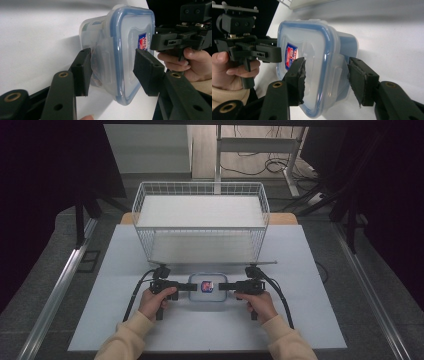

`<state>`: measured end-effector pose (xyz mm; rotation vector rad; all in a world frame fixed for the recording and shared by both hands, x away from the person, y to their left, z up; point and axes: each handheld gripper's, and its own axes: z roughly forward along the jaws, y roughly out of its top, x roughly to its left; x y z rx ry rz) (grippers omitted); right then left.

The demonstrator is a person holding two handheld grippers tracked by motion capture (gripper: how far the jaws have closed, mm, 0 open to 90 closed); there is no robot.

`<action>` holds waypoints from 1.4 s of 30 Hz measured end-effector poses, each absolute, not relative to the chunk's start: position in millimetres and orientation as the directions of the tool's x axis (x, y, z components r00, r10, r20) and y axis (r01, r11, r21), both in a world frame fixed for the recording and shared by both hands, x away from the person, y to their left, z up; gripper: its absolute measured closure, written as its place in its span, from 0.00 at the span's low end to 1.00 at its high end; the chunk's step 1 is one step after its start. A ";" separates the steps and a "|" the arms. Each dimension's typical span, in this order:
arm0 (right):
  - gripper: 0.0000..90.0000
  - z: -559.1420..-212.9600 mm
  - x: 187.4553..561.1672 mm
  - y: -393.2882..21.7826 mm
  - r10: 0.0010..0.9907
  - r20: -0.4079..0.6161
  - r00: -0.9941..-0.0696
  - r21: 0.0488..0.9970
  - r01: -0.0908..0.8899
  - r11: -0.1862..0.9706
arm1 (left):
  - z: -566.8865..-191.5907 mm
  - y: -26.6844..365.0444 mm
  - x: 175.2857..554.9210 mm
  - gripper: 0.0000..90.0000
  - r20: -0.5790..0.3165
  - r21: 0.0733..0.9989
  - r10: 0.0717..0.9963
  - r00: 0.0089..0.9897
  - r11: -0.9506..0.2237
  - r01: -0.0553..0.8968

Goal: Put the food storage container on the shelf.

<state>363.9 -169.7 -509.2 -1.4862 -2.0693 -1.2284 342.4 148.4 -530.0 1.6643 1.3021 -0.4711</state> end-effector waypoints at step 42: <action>0.56 -448.4 339.9 -161.1 0.598 0.530 -0.601 0.676 0.725 0.129 | -466.7 155.0 319.7 0.56 -0.649 0.607 0.570 0.504 -0.011 0.795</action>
